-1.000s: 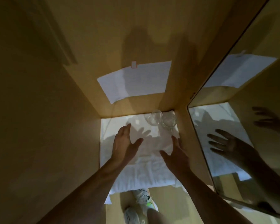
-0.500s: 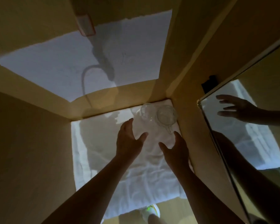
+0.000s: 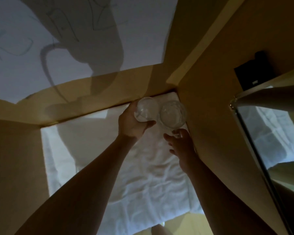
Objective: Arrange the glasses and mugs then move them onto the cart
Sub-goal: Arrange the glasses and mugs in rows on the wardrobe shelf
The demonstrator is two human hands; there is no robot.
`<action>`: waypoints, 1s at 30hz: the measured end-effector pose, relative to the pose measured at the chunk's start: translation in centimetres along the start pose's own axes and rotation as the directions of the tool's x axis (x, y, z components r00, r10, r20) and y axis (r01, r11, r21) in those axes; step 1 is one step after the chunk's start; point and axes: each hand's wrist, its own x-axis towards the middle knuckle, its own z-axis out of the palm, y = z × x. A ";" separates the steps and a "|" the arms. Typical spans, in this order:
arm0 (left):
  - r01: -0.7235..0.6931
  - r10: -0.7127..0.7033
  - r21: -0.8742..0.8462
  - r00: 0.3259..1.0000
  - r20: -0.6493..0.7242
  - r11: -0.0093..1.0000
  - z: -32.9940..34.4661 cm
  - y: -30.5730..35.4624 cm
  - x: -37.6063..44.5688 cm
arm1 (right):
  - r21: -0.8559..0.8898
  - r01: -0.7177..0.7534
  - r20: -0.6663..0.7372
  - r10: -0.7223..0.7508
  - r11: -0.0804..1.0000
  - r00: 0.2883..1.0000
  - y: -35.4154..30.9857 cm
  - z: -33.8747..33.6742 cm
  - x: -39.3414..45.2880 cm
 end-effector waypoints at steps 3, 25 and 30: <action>0.025 -0.025 0.004 0.998 -0.056 1.000 -0.8 -0.1 -2.1 | 0.108 -0.064 0.083 0.056 0.992 0.995 -0.1 -0.3 -1.3; -0.218 0.192 -0.060 0.937 -0.293 0.974 -20.0 18.1 -29.7 | 0.416 0.159 0.351 -0.319 0.895 0.880 -6.9 -7.1 -31.8; -0.367 0.333 0.004 0.839 -0.431 0.930 -24.0 22.6 -39.3 | 0.428 0.344 0.338 -0.500 0.836 0.797 -7.3 -9.8 -42.7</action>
